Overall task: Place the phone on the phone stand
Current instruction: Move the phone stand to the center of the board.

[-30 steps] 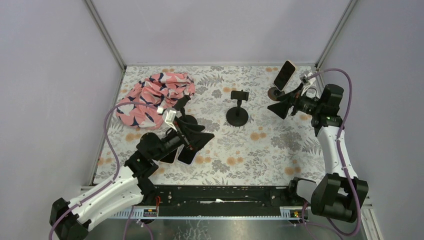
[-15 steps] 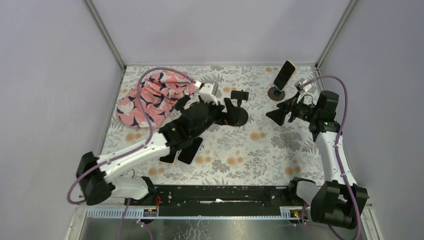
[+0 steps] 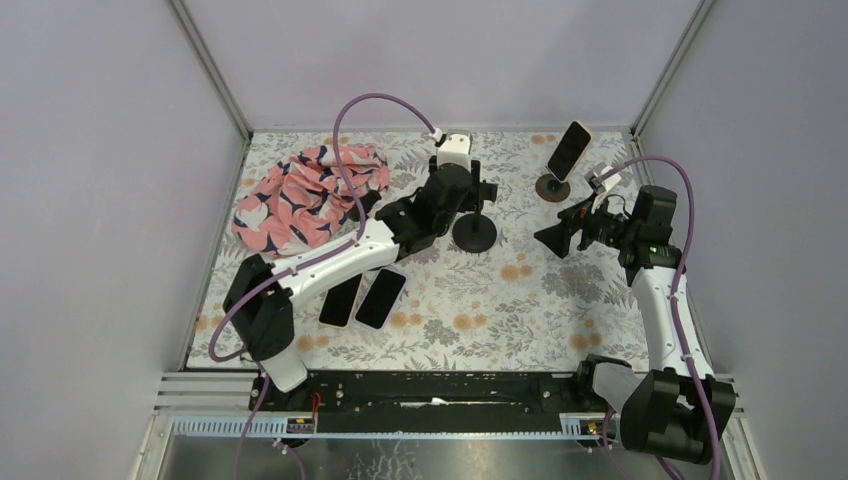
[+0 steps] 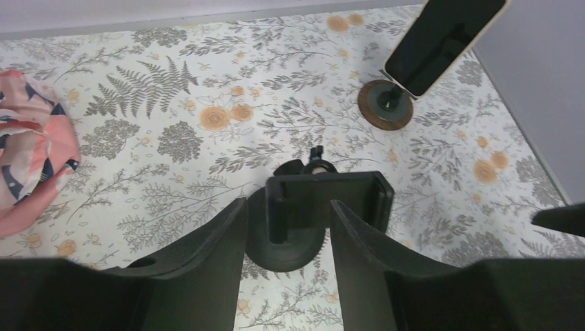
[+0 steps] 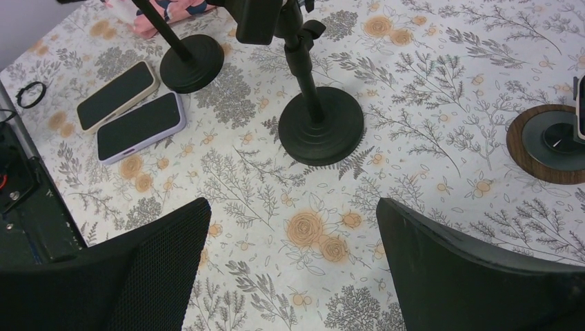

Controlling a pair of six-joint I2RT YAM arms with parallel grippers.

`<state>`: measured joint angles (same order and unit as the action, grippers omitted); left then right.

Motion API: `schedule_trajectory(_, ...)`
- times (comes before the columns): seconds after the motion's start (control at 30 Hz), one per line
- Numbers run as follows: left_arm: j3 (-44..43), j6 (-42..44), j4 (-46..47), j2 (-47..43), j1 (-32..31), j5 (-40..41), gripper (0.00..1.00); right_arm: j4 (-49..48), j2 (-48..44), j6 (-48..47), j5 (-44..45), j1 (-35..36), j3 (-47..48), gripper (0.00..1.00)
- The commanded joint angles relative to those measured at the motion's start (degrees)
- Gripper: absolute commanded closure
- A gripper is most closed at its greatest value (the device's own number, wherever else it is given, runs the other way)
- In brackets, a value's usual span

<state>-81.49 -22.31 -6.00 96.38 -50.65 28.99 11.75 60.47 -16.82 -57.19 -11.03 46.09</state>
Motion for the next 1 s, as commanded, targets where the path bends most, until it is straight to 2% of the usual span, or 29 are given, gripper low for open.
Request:
schedule_trajectory(0.0,-2.94,1.49,-2.17,2.18,1.06,1.58,0.49,1.01,-1.07,-2.08,0.50,0.17,1.83,0.00)
schedule_trajectory(0.23,-2.57,1.12,-2.59,3.33,1.90,-1.01,0.52,1.08,-1.01,-2.17,0.41,0.13,1.82,0.00)
schedule_trajectory(0.7,-0.09,-0.10,-2.63,0.50,1.94,-1.60,1.00,1.40,-1.07,-2.17,0.16,0.17,2.08,0.00)
schedule_trajectory(0.8,0.97,-0.96,-2.27,-2.40,0.74,0.10,1.00,1.41,-1.05,-2.17,0.15,0.13,2.08,0.00)
schedule_trajectory(0.97,3.29,-2.44,-2.19,-8.06,-3.93,10.58,1.00,1.48,-1.15,-2.12,-0.11,0.13,2.17,0.00)
